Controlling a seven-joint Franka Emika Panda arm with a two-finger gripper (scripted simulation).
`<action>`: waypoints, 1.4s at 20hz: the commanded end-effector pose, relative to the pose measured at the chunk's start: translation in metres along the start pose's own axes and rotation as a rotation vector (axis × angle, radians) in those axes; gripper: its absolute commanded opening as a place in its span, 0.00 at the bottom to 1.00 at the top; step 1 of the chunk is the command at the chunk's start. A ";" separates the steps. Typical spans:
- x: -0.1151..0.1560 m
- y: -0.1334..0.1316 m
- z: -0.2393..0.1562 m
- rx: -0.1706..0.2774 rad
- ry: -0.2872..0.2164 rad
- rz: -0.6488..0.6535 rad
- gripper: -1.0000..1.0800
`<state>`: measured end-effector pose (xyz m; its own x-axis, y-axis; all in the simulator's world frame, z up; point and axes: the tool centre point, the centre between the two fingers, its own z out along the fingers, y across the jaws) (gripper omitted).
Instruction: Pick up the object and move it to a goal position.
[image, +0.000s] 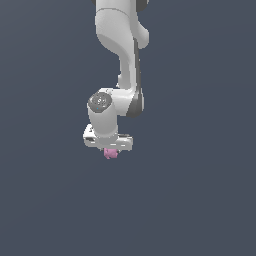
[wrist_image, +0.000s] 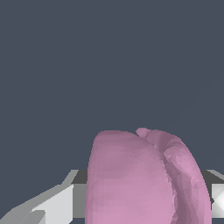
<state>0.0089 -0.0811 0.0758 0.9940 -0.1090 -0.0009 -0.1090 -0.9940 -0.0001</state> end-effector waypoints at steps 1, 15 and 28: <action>0.001 0.011 -0.019 0.000 0.001 0.001 0.00; 0.010 0.093 -0.161 0.001 0.001 0.001 0.00; 0.021 0.153 -0.265 0.000 0.001 0.000 0.00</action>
<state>0.0124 -0.2312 0.3331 0.9939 -0.1104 0.0015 -0.1104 -0.9939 -0.0001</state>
